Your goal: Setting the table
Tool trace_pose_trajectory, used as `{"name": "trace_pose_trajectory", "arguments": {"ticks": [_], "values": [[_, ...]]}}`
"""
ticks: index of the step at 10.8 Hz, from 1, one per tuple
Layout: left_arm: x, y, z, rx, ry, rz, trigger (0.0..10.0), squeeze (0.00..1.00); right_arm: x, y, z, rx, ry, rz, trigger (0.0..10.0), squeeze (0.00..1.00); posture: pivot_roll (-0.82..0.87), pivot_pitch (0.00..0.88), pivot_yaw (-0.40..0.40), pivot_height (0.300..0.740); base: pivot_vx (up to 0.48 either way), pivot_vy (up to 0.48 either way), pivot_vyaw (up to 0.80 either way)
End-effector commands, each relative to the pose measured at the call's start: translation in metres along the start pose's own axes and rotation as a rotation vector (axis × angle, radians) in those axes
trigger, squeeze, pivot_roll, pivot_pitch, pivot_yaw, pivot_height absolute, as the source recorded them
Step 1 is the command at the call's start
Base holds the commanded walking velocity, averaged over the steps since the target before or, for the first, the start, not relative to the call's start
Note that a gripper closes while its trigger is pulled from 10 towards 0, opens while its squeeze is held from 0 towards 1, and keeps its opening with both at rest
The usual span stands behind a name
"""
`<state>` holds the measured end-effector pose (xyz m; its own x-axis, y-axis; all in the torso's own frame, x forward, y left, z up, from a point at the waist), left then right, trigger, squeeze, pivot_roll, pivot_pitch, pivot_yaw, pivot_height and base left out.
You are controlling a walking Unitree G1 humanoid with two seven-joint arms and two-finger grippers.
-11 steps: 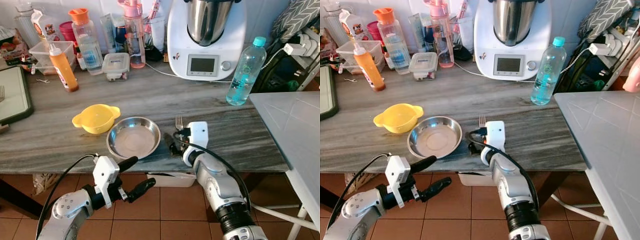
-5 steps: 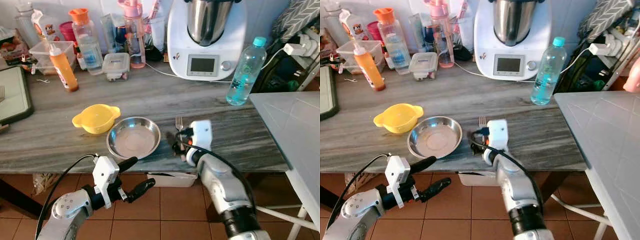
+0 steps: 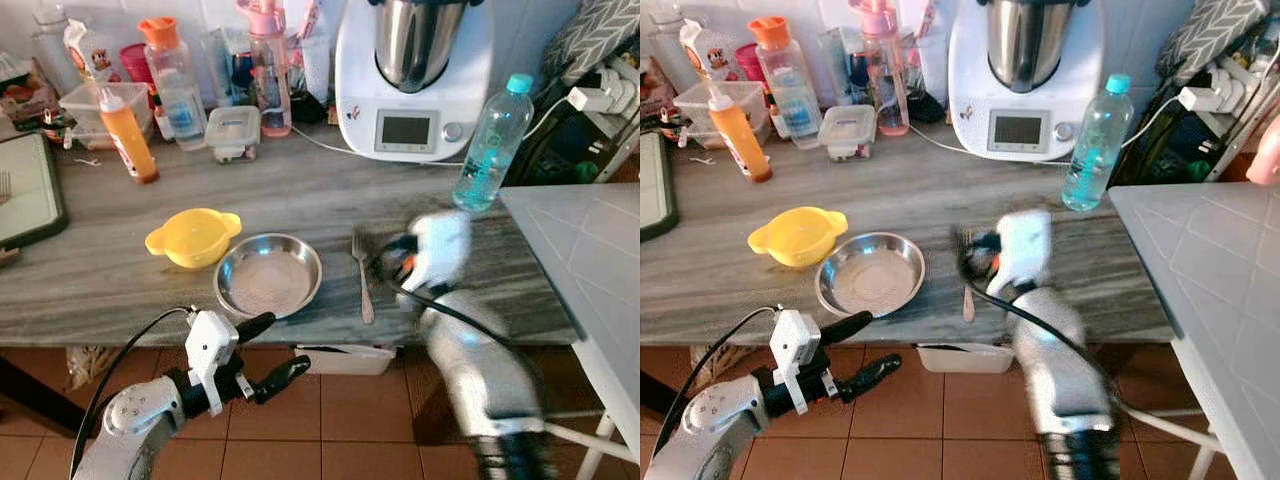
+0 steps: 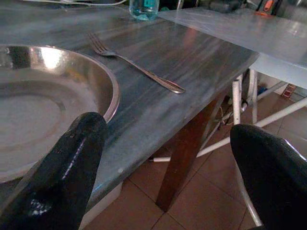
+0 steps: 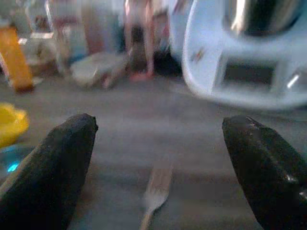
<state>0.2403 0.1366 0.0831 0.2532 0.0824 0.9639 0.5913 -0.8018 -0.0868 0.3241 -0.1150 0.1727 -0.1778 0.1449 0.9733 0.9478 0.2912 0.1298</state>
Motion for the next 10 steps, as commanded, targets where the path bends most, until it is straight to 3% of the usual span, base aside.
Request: {"name": "trace_pose_trajectory", "arguments": {"ticks": [1, 2, 5, 8, 10], "values": [[-0.001, -0.003, 0.003, 0.009, 0.013, 0.016, 10.0, 0.0, 0.001, -0.009, -0.017, -0.079, -0.036, 0.001, 10.0, 0.0, 0.03, 0.048, 0.035, 0.74, 0.0, 0.0, 0.0], [-0.001, -0.002, 0.004, 0.009, 0.012, 0.016, 10.0, 0.0, -0.003, -0.02, -0.034, -0.134, -0.085, 0.027, 10.0, 0.0, 0.02, 0.047, 0.035, 0.74, 0.0, 0.0, 0.0], [0.0, -0.002, 0.007, 0.021, 0.017, 0.007, 10.0, 0.0, -0.026, -0.051, -0.053, -0.159, -0.156, 0.128, 10.0, 0.0, 0.02, 0.039, 0.035, 0.74, 0.0, 0.0, 0.0], [0.001, -0.001, 0.011, 0.064, 0.013, -0.021, 10.0, 0.0, -0.032, -0.055, -0.036, -0.124, -0.146, 0.147, 10.0, 0.0, 0.03, 0.033, 0.03, 0.74, 0.0, 0.0, 0.0], [0.001, -0.001, 0.012, 0.067, 0.013, -0.022, 10.0, 0.0, -0.042, -0.048, -0.021, -0.098, -0.051, 0.2, 10.0, 0.0, 0.03, 0.033, 0.027, 0.74, 0.0, 0.0, 0.0]]}}
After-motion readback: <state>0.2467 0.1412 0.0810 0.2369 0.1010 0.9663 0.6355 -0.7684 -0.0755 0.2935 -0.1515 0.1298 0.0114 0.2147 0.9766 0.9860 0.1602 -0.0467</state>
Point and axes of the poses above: a point about 5 cm out from each wrist's last joint towards the gripper, its own y axis pointing out of the wrist towards the gripper, its own x axis along the axis of the wrist's last joint, z = x × y, the point moved 2 cm from there along y, pointing out of the wrist towards the gripper, and after that the axes turned 9 degrees about -y, right-handed, at the moved point
